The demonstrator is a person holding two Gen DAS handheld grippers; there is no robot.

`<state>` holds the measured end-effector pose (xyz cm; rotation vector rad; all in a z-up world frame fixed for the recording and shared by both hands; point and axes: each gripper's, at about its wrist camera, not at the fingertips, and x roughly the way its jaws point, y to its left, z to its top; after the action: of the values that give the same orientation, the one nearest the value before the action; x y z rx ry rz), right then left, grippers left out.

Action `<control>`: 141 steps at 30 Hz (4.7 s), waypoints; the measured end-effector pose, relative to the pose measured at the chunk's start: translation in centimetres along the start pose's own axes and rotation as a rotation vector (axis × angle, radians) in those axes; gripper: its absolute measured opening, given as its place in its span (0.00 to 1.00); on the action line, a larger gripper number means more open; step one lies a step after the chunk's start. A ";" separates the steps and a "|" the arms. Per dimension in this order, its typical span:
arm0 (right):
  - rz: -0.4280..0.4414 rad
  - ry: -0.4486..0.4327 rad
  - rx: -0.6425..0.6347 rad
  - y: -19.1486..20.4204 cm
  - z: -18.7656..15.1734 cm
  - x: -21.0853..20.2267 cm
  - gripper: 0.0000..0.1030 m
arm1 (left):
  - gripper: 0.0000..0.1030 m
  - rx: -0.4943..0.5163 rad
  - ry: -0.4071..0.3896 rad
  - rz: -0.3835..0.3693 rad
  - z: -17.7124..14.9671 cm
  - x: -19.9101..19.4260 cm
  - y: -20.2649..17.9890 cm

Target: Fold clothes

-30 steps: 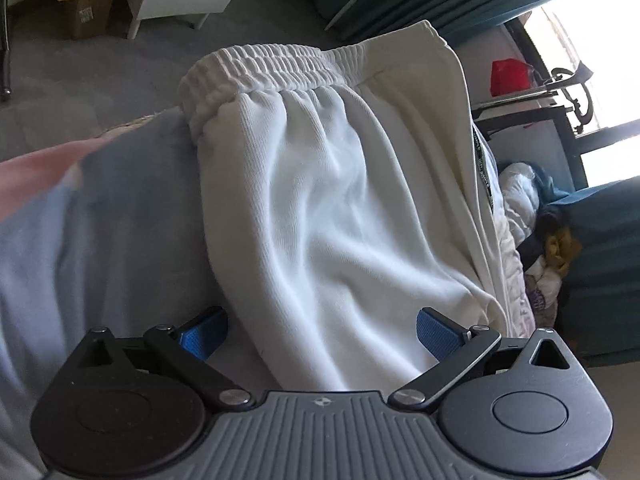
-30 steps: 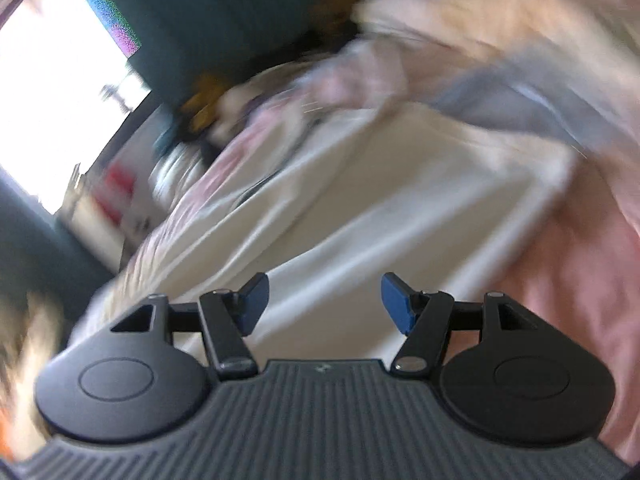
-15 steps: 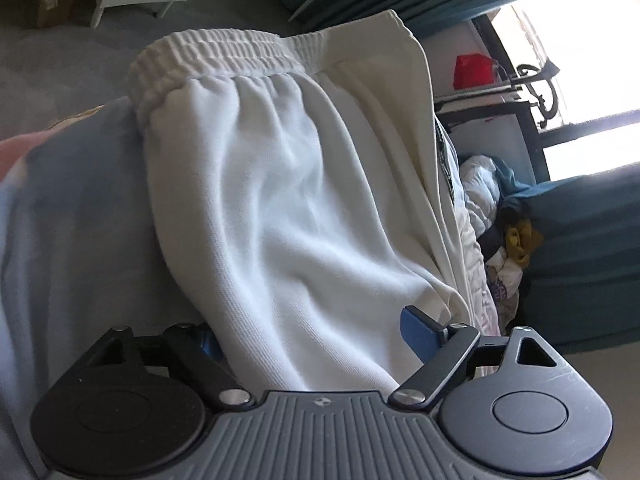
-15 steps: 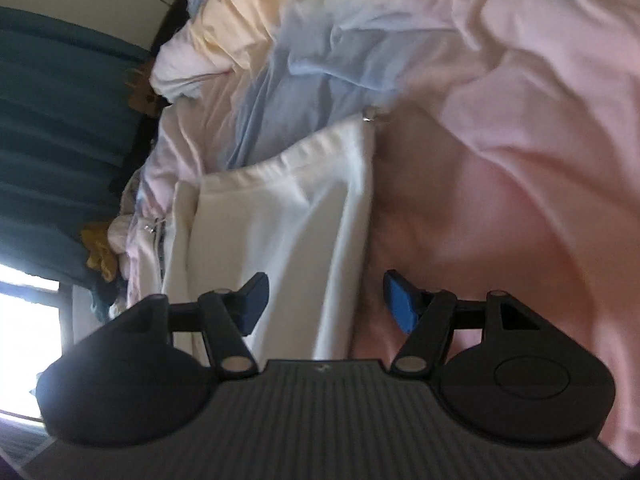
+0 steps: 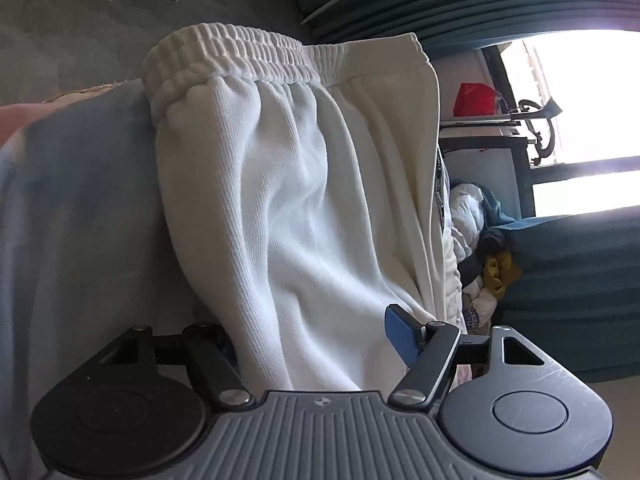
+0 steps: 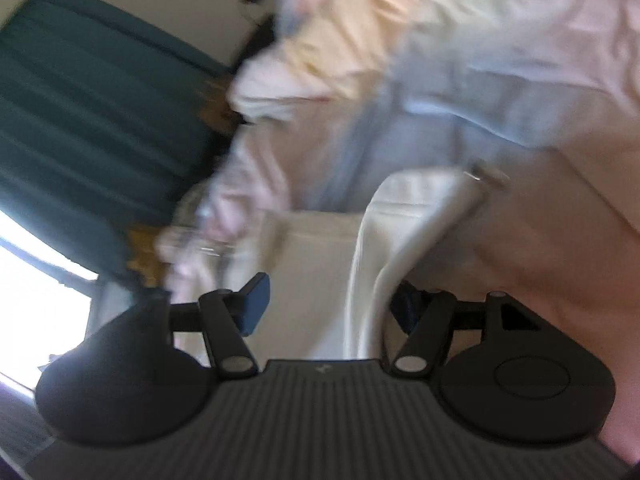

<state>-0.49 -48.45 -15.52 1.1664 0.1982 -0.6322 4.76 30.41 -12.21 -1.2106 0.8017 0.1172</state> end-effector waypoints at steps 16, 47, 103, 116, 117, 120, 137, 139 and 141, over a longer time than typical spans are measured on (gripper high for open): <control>-0.185 0.007 -0.084 -0.2 -1.4 1.2 0.20 | 0.44 0.039 -0.012 0.057 -0.1 0.1 -0.2; 0.077 -0.210 -0.254 11.1 2.5 -2.6 0.08 | 0.07 0.295 -0.162 -0.225 3.9 -3.4 -10.6; 0.265 0.255 -0.008 7.5 -3.6 17.6 0.78 | 0.77 0.071 -0.136 -0.167 8.9 17.6 -8.3; 0.161 0.065 -0.158 9.8 -3.4 18.9 0.12 | 0.11 0.165 -0.250 -0.205 9.4 17.3 -11.6; 0.174 0.056 -0.153 10.0 -3.1 18.3 0.12 | 0.10 0.158 -0.252 -0.212 9.3 16.6 -11.9; 0.214 0.034 -0.140 10.5 -2.5 16.1 0.11 | 0.09 0.152 -0.243 -0.193 9.6 14.2 -11.9; 0.046 0.139 -0.025 1.1 -0.4 4.7 0.11 | 0.10 0.233 -0.132 -0.024 5.4 -0.3 -1.6; 0.019 0.171 0.008 -0.5 -0.6 5.6 0.11 | 0.11 0.242 -0.127 0.013 4.8 -0.5 -0.8; 0.020 0.191 0.034 -1.5 -0.8 6.4 0.11 | 0.14 0.257 -0.125 0.036 4.4 -0.4 -0.9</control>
<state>4.03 -50.40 -19.95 1.2605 0.3380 -0.5083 7.03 34.01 -10.70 -0.9374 0.7055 0.1147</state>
